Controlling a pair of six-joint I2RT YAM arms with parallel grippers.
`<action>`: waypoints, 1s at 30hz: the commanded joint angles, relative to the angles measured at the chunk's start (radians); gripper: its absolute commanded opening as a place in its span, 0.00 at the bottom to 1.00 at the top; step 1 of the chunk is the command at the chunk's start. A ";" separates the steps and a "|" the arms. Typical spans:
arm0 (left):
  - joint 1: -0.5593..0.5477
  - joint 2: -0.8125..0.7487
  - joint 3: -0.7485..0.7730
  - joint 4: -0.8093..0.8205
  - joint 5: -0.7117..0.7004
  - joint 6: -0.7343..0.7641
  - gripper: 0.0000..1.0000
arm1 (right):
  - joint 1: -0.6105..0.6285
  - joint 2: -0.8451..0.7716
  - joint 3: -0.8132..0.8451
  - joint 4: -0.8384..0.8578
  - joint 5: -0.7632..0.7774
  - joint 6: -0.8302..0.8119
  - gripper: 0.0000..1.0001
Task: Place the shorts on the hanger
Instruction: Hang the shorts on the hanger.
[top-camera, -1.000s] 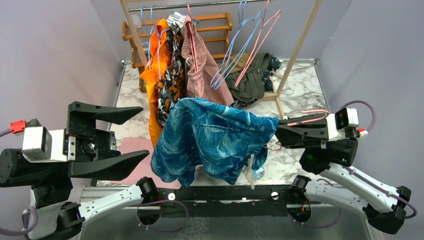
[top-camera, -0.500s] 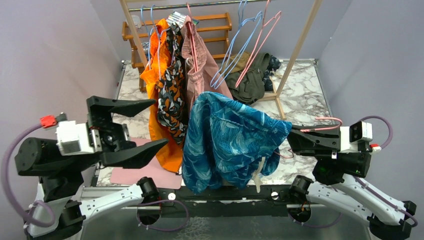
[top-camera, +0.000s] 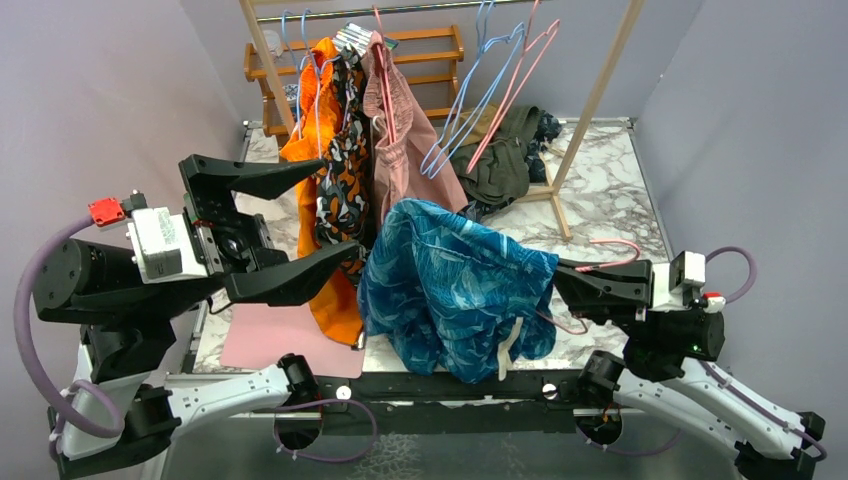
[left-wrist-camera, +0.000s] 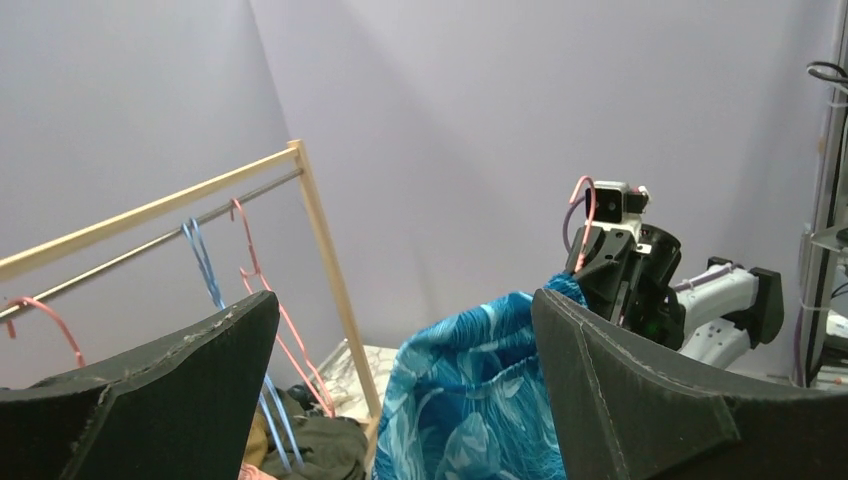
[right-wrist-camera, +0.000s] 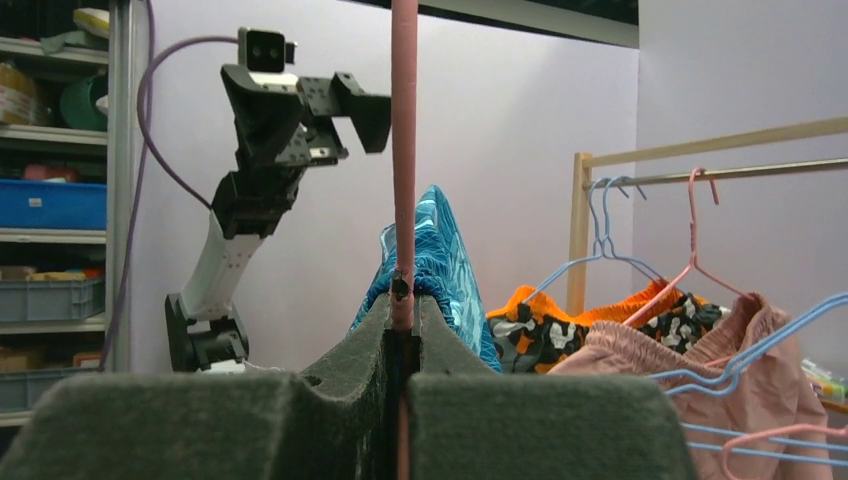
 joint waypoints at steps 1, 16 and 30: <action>0.005 0.079 0.089 -0.041 0.065 0.066 0.99 | 0.006 -0.053 -0.039 0.002 0.051 0.011 0.01; 0.005 0.383 0.166 -0.229 0.463 0.092 0.93 | 0.006 -0.163 -0.123 -0.155 0.036 -0.010 0.01; -0.014 0.483 0.126 -0.340 0.492 0.142 0.80 | 0.006 -0.133 -0.122 -0.220 -0.046 -0.028 0.01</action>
